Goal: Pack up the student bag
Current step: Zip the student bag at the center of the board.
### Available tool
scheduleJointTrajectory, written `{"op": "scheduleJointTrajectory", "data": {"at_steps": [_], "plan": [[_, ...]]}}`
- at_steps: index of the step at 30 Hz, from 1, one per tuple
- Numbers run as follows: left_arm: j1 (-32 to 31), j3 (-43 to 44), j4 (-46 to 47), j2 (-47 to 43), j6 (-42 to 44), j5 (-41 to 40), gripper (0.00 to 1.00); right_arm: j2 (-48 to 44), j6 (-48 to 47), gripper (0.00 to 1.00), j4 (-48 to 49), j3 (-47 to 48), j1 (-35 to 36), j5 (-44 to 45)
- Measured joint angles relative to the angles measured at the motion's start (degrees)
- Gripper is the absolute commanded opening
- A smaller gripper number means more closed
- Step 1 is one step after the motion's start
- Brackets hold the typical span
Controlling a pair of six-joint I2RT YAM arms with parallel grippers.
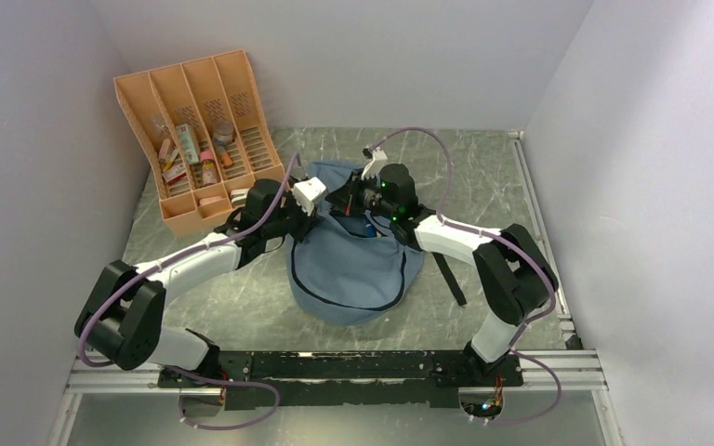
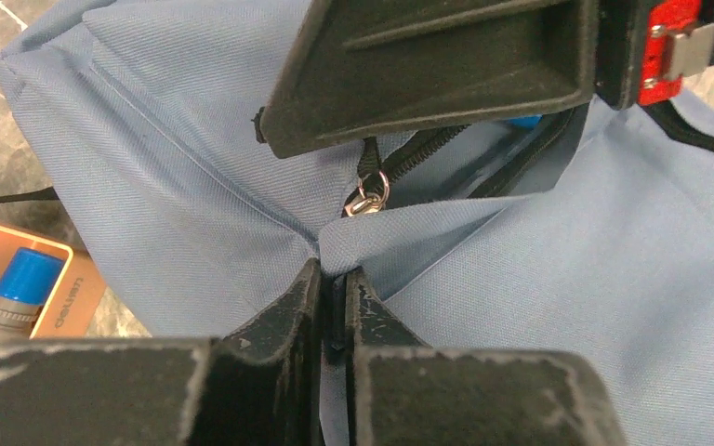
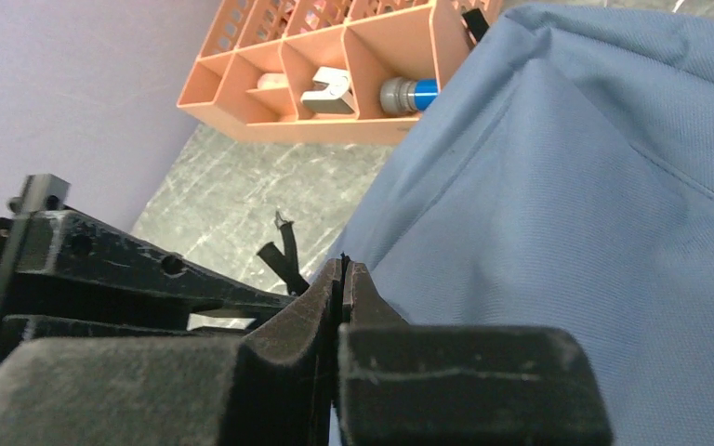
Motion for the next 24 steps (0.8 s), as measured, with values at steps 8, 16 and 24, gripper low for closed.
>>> {"op": "scheduleJointTrajectory", "data": {"at_steps": [8,16,24], "plan": [[-0.9,0.4,-4.9,-1.8,0.7,-4.8,0.05,0.5,-1.8,0.0,-0.8,-2.0,0.1,0.1],[-1.4,2.2,-9.3,-1.2,-1.0,-9.4,0.05,2.4,-2.2,0.0,-0.7,-3.2,1.7,0.1],[-1.2,2.4,-10.5,-0.9,-3.8,-12.0,0.05,0.5,-4.4,0.0,-2.2,-4.6,2.5,2.7]]}}
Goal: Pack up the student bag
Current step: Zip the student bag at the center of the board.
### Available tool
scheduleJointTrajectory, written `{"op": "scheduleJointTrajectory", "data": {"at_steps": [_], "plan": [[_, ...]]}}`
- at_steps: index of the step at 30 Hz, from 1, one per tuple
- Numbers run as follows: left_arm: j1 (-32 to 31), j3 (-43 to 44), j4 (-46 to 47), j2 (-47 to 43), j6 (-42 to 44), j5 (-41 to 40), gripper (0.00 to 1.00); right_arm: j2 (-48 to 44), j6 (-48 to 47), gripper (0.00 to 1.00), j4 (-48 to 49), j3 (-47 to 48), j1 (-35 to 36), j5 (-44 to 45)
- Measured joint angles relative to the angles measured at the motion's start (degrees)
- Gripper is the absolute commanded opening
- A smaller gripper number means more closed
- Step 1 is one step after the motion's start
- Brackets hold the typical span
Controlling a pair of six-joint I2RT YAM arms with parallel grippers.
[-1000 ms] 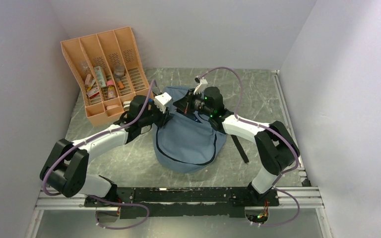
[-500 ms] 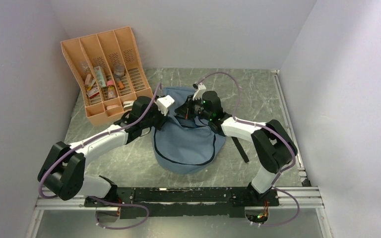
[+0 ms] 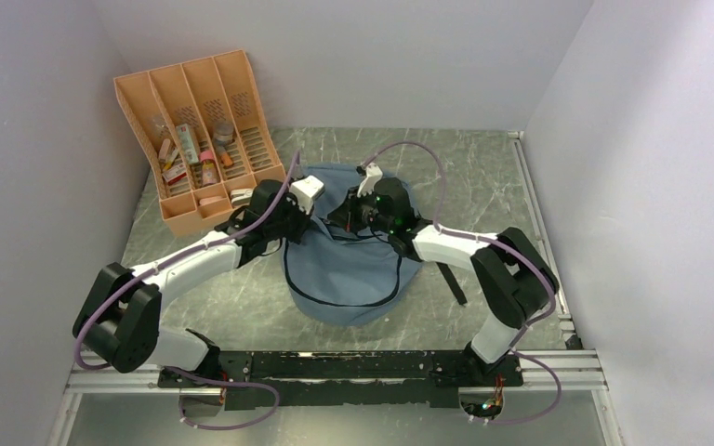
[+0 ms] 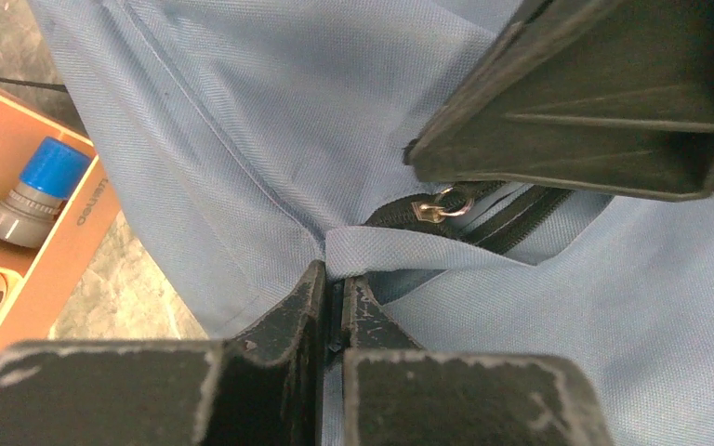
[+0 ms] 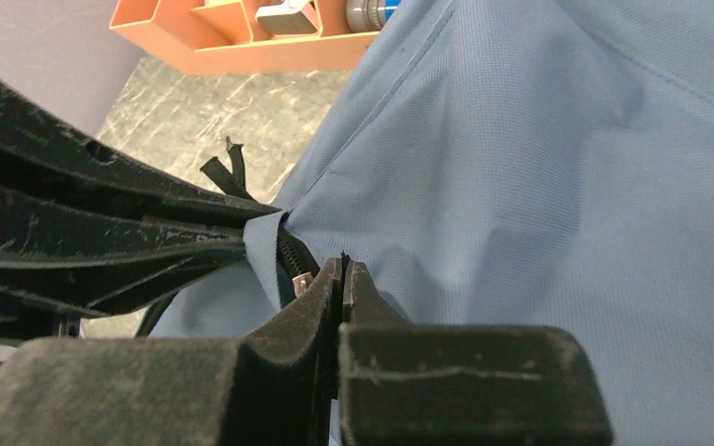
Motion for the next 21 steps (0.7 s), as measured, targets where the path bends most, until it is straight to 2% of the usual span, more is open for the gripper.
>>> {"op": "scheduleJointTrajectory", "data": {"at_steps": [11,21], "plan": [[1.6,0.0,0.0,0.0,-4.7,-0.2,0.05,-7.1,-6.1,0.0,-7.1,-2.1,0.6,4.6],[3.7,0.0,-1.6,0.0,-11.3,-5.6,0.05,-13.7,-9.9,0.0,-12.1,-7.1,0.4,12.5]]}}
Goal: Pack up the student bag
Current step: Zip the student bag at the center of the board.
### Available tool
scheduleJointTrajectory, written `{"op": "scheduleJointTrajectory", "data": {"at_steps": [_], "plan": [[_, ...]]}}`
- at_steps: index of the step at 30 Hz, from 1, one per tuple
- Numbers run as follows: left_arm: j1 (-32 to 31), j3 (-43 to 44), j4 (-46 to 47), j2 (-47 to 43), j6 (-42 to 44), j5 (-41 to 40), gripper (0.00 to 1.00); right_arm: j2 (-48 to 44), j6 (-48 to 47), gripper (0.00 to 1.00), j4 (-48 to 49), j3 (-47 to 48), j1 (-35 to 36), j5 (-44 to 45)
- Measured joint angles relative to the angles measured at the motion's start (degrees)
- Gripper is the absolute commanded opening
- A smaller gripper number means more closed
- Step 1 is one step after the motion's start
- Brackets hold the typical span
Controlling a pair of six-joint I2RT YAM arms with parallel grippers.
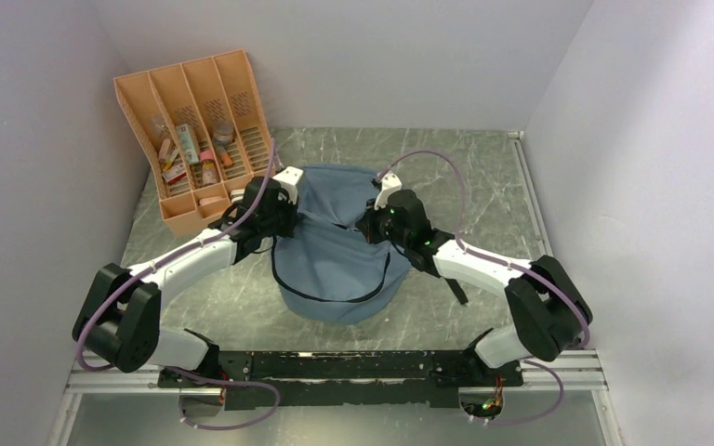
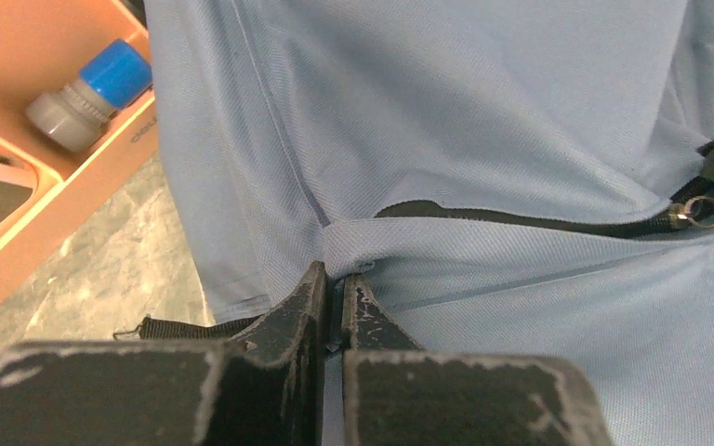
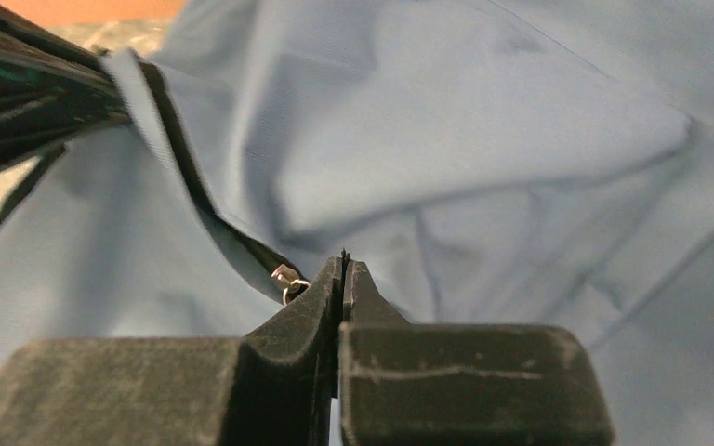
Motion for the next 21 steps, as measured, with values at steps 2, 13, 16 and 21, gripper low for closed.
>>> {"op": "scheduleJointTrajectory", "data": {"at_steps": [2,13,16,21], "plan": [[0.3,0.0,-0.3,0.0,-0.6,-0.8,0.05,-0.8,-0.1,0.0,-0.7,-1.2,-0.1,1.9],[0.8,0.0,-1.2,0.0,-2.1,-3.8,0.05,-2.1,0.4,0.0,-5.2,-4.0,-3.4,9.3],[0.8,0.0,-1.2,0.0,-2.5,-3.8,0.05,-2.1,0.9,0.0,-6.0,-4.5,-3.8,9.6],[0.8,0.0,-1.1,0.0,-2.8,-3.7,0.05,-1.3,1.6,0.0,-6.1,-4.7,-4.3,9.3]]}}
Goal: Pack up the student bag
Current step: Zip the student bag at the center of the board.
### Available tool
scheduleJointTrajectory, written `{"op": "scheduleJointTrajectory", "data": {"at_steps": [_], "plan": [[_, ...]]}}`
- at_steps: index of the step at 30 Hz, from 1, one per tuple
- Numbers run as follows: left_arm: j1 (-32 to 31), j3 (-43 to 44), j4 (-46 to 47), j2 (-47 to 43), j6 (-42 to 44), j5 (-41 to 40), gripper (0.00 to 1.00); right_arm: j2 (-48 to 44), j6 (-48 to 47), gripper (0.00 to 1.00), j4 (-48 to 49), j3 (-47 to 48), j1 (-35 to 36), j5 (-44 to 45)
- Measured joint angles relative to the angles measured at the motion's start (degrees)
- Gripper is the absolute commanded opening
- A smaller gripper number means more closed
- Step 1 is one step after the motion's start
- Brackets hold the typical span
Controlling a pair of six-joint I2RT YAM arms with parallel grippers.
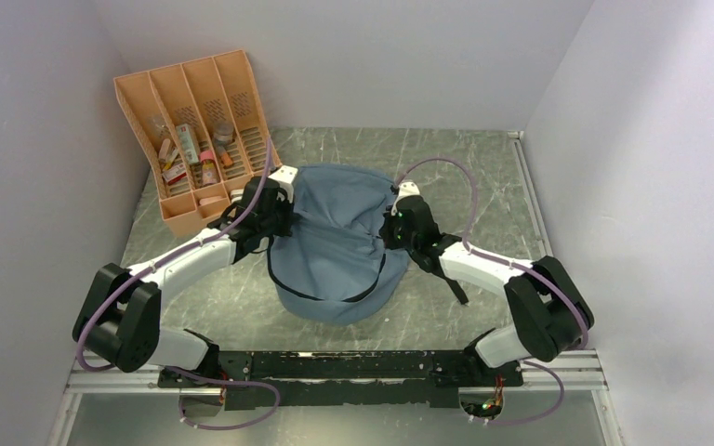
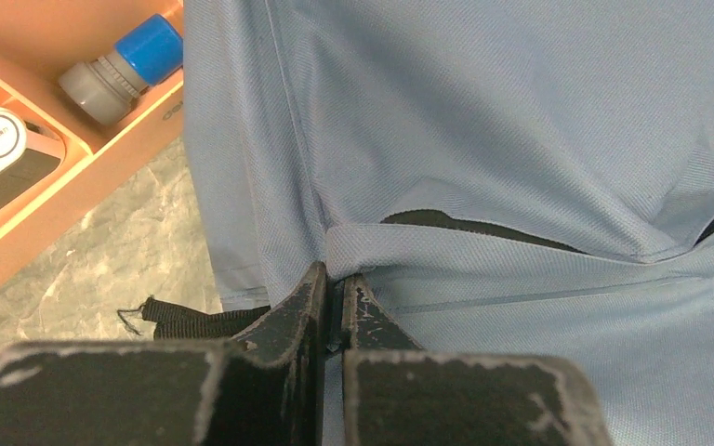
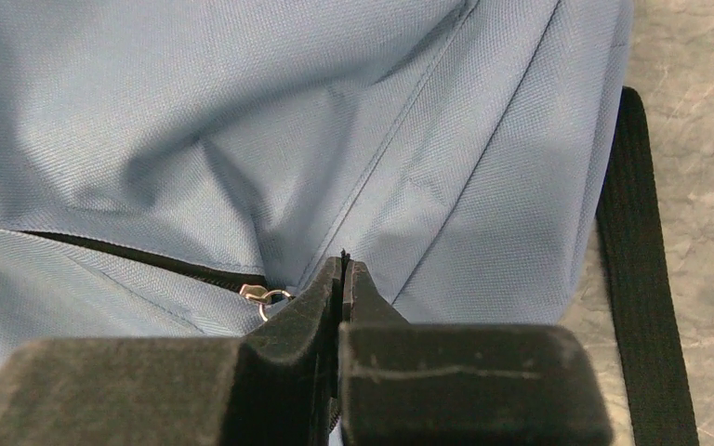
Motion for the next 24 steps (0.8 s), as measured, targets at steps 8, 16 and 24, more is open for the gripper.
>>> {"op": "scheduleJointTrajectory", "data": {"at_steps": [8,16,24], "plan": [[1.1,0.0,0.8,0.0,0.9,5.0,0.31,1.6,-0.3,0.2,0.4,0.0,-0.9,-1.8],[2.5,-0.1,1.3,-3.0,1.5,6.4,0.6,-4.8,-1.3,0.37,0.5,-0.6,-1.6,0.6],[2.6,3.3,0.2,-6.4,-2.5,-0.4,0.69,-16.7,-0.1,0.39,3.0,-1.9,-1.6,6.3]]}}
